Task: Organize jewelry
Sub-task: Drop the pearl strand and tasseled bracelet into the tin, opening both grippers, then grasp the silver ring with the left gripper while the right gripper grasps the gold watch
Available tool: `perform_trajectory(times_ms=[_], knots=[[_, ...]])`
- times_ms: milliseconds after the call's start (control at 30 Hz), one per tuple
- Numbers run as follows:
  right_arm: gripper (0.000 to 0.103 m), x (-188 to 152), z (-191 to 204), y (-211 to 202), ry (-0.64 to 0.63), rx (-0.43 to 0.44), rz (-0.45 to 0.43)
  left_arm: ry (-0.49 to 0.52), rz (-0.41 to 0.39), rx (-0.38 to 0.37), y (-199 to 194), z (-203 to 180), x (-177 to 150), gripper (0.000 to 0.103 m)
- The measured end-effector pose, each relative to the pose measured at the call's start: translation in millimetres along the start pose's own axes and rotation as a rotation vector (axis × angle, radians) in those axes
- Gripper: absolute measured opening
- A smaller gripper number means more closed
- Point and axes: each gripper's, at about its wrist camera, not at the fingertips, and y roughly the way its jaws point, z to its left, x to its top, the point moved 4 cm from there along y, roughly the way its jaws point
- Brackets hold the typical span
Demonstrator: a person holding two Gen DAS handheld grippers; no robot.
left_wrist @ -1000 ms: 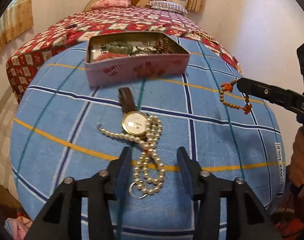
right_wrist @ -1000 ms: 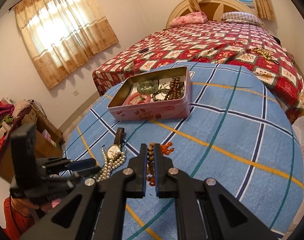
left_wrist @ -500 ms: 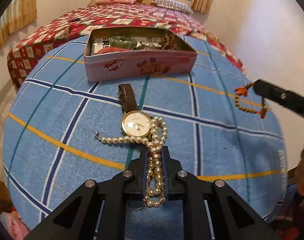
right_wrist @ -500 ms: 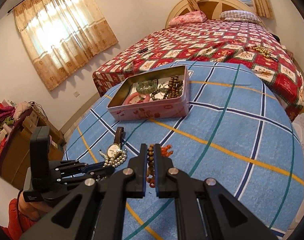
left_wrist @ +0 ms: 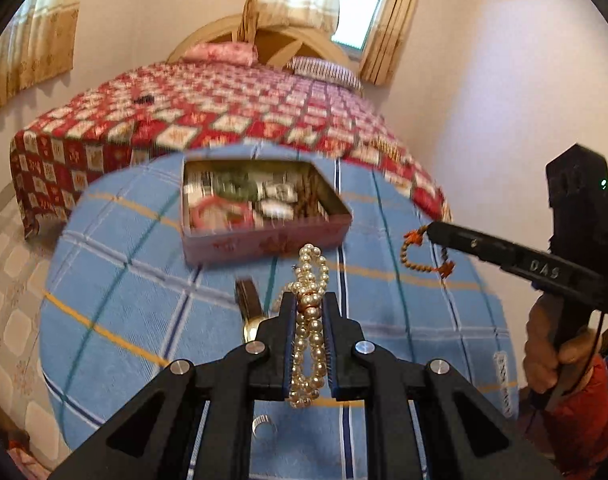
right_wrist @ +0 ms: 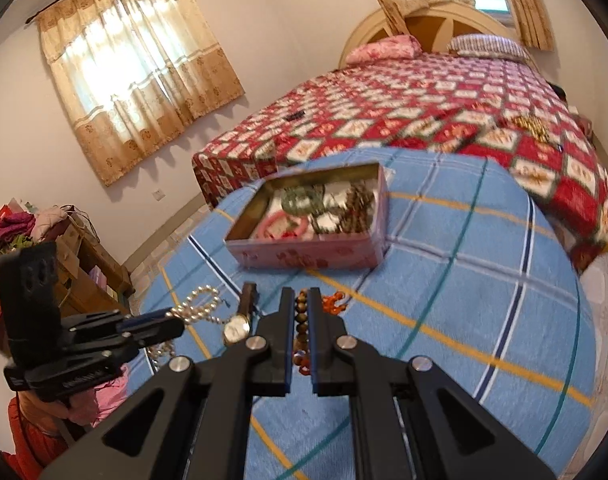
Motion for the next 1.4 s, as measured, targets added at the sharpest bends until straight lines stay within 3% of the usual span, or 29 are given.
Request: perform_trajectory(times_ms=[267, 433, 633, 800, 867, 933, 1000, 1067, 1100, 1167, 1400], knots=[[0.009, 58, 8, 24, -0.004, 0.05, -0.051, 0.021, -0.106, 0.056, 17, 19, 60, 0.012], [0.009, 84, 6, 70, 0.035, 0.11, -0.043, 0.046, -0.113, 0.099, 62, 32, 80, 0.012], [0.009, 70, -15, 139, 0.098, 0.111, 0.045, 0.047, -0.02, 0.143, 125, 52, 73, 0.012], [0.014, 53, -30, 166, 0.1, 0.064, 0.101, 0.068, 0.042, 0.166, 154, 58, 63, 0.012], [0.014, 50, -34, 167, 0.096, 0.039, 0.107, 0.074, 0.052, 0.182, 160, 60, 60, 0.013], [0.014, 50, -35, 162, 0.095, 0.046, 0.102, 0.07, 0.052, 0.189, 162, 62, 60, 0.023], [0.021, 53, -37, 153, 0.107, 0.035, 0.07, 0.083, 0.046, 0.216, 155, 59, 62, 0.043], [0.026, 57, -39, 136, 0.109, 0.019, 0.024, 0.096, 0.018, 0.226, 143, 54, 64, 0.054], [0.038, 57, -39, 127, 0.115, 0.017, 0.007, 0.096, -0.001, 0.229, 135, 53, 64, 0.056], [0.053, 52, -41, 111, 0.132, -0.002, -0.02, 0.082, -0.016, 0.236, 124, 52, 64, 0.056], [0.053, 13, -31, 76, 0.13, -0.066, 0.021, 0.024, -0.024, 0.266, 76, 52, 31, 0.056]])
